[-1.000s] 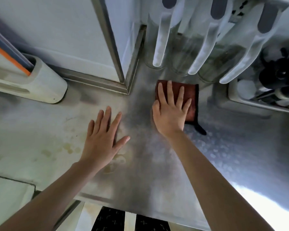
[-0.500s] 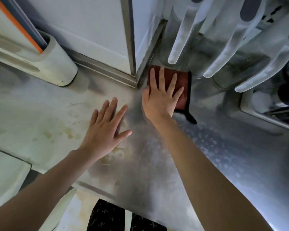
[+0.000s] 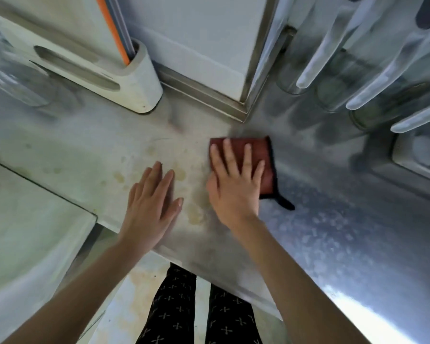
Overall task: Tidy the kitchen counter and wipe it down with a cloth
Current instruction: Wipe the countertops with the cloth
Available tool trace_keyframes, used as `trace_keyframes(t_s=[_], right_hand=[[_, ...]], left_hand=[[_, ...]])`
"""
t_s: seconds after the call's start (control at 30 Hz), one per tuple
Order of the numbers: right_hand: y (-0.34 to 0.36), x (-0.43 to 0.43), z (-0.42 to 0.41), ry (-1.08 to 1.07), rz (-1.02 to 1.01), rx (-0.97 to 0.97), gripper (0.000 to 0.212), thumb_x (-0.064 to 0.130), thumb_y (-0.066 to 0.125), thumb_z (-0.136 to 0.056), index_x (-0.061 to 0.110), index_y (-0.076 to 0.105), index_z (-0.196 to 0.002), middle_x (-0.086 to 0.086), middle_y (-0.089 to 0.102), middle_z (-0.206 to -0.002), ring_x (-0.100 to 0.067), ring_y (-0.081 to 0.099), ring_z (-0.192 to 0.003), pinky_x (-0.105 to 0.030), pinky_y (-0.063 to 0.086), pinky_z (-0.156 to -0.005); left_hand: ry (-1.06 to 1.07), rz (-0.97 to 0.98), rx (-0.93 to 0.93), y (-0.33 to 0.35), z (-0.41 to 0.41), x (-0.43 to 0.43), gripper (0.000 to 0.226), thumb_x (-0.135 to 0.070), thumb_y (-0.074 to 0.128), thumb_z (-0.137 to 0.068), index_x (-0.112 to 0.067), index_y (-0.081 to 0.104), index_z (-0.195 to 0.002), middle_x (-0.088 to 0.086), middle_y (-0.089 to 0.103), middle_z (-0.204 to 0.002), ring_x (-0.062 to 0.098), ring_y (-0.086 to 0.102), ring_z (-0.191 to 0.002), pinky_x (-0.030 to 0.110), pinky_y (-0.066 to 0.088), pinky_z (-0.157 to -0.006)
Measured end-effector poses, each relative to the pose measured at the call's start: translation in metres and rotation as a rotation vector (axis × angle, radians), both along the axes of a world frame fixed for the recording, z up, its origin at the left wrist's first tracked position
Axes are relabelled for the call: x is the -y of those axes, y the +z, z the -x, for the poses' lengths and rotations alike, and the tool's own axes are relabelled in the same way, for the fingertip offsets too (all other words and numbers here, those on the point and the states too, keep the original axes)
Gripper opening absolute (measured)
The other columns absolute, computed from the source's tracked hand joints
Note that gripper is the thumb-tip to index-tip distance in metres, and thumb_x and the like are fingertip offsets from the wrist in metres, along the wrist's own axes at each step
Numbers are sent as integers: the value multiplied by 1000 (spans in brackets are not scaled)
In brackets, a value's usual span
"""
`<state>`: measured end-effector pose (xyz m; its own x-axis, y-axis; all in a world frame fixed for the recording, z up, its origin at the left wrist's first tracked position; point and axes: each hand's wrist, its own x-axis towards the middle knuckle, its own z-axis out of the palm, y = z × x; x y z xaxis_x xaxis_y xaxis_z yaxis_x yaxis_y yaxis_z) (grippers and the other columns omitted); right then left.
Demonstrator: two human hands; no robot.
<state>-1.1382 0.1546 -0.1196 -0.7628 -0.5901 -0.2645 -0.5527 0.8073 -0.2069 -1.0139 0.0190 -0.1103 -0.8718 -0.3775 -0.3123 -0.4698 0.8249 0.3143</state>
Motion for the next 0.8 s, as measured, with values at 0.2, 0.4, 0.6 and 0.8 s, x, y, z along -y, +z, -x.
trace_keyframes(t_s=[0.2, 0.4, 0.6, 0.8], right_hand=[[-1, -23, 1, 46, -53, -14, 58, 43, 11, -89, 37, 14, -147, 9, 15, -157, -32, 13, -144, -56, 9, -112], [3, -6, -57, -224, -33, 42, 58, 46, 5, -89, 34, -6, -145, 9, -6, -155, -36, 1, -144, -58, -1, -111], [-3, -30, -93, 85, -67, -68, 53, 39, 28, -93, 30, 23, -146, -1, 32, -151, -38, 29, -137, -63, 26, -105], [0, -15, -131, -638, -30, 28, 57, 45, 6, -88, 34, -1, -144, 4, 5, -158, -33, 0, -145, -57, -3, -112]], left_hand=[[-70, 34, 10, -1, -16, 13, 71, -59, 25, -86, -18, 26, -145, 10, 12, -156, 30, 17, -141, 48, 23, -109], [-28, 67, -1, -6, -34, 25, 78, -55, 45, -86, -14, 16, -146, 16, 9, -155, 32, 11, -142, 48, 20, -111], [-80, 23, -9, -3, -58, 39, 78, -61, 27, -87, -16, 10, -147, 14, 4, -156, 29, 7, -143, 45, 13, -113], [12, 92, -24, -3, -89, 79, 83, -64, 35, -83, -11, 19, -146, 18, 14, -154, 34, 14, -141, 51, 14, -111]])
